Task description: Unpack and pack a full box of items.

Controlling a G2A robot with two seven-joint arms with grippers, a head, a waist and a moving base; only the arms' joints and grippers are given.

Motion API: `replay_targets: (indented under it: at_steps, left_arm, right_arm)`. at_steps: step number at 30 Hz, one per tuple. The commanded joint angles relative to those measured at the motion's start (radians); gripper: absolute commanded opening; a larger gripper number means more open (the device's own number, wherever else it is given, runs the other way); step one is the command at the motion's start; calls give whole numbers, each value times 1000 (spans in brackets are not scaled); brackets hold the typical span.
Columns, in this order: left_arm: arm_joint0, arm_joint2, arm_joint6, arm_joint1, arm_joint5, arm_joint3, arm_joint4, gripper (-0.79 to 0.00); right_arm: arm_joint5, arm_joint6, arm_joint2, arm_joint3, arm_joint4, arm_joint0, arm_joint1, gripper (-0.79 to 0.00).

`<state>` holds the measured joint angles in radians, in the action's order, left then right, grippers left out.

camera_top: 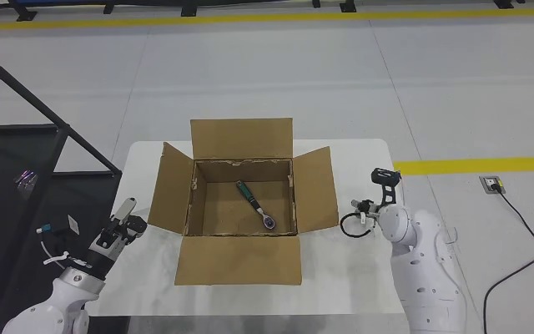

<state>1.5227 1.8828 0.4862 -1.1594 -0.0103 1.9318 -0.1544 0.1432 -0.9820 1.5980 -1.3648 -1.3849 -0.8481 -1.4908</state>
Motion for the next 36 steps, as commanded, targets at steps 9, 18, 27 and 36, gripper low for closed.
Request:
replay_targets:
  at_steps: [9, 18, 27, 36]
  left_arm:
    - [0, 0, 0, 0, 0, 0, 0, 0]
    - [0, 0, 0, 0, 0, 0, 0, 0]
    - [0, 0, 0, 0, 0, 0, 0, 0]
    - [-11, 16, -45, 0, 14, -8, -14, 0]
  right_arm:
    - [-78, -238, -365, -760, -371, -91, -8, 0]
    - [-234, -300, -692, -154, -44, 370, -102, 0]
    - [-384, -136, -858, 653, 366, 673, -247, 0]
    - [-390, 34, -920, 1022, 502, 735, -367, -92]
